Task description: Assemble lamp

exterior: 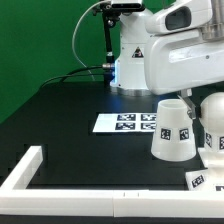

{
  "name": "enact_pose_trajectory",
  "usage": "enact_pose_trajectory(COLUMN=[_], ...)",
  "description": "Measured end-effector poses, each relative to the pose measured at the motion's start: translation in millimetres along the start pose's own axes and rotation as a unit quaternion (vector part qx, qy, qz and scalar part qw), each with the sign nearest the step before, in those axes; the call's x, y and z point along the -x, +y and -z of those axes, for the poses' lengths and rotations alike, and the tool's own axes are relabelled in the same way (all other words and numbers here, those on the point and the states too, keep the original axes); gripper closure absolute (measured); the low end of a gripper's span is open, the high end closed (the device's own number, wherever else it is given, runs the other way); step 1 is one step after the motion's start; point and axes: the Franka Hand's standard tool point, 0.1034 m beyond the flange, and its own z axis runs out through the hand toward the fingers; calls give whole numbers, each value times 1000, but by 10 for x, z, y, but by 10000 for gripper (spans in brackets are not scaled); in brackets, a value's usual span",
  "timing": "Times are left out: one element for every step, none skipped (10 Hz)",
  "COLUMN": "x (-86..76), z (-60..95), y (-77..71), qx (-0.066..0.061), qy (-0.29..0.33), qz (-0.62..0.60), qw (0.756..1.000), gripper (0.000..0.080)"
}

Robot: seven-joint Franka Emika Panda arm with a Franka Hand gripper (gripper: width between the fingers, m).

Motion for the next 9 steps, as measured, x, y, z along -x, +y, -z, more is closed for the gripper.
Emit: enact_pose_trajectory(x=[-7,-23,-26,-26,-26,-26,-26,-26,-25], z=[-2,-15,-35,-34,-34,-35,-35,-35,-31], y=[5,21,20,19,17,17,17,17,14], qx=[0,-1,-1,-1,-1,-1,-1,-2,-1], qy=[0,1,3,3,3,3,3,3,5], qz=[1,5,5,5,5,5,5,-1,-17], qw=[1000,1000,1000,1000,1000,1000,1000,1000,1000], gripper=[101,101,101,101,235,236,236,236,236])
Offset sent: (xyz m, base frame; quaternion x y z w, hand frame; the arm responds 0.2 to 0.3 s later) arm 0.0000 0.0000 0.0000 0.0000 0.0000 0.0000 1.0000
